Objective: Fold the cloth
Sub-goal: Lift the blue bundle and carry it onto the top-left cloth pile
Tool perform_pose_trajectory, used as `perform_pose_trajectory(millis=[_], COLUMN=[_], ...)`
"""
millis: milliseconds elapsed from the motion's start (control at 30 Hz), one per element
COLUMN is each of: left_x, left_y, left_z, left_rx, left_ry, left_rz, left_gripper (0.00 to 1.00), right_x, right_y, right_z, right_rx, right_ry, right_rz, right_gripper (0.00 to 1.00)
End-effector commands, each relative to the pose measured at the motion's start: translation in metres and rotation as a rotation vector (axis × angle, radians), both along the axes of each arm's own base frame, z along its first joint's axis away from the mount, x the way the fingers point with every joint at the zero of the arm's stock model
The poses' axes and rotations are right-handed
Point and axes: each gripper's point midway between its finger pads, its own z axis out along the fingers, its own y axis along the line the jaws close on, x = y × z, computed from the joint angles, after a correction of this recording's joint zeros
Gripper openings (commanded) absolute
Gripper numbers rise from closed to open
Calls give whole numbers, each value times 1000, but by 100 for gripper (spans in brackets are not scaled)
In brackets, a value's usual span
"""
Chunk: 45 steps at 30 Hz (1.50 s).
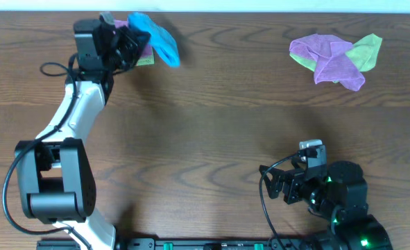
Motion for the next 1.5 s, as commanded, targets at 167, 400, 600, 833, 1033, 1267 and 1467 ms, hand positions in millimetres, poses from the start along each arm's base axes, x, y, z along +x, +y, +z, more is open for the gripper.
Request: perform_pose_trajectory(millis=[167,400,600,833,1033,1267,1467], left_x=[40,79,104,106,89,67,50], left_y=[44,52,58,64,73,88,106], left_z=[39,26,4,-33,-58,-88,-106], left_rx=[124,96,92,84,130,215,271], left_ry=[-131,-141,-105,-32,60,167,246], left_rz=[152,116,112,95,50,6,-3], left_gripper=[6,6,6,6,6,6,6], right_x=[0,0,0,0,0,0,0], right_y=[-2,-2,-2,-2,-2,-2,-2], right_z=[-1,-1,-1,-1,-1,-1,-1], right_rx=[5,5,5,5,5,5,5], right_ry=[4,4,4,4,4,4,4], right_rz=[-16,-16,-16,-16,-16,-16,-16], right_gripper=[99,99,99,99,99,99,99])
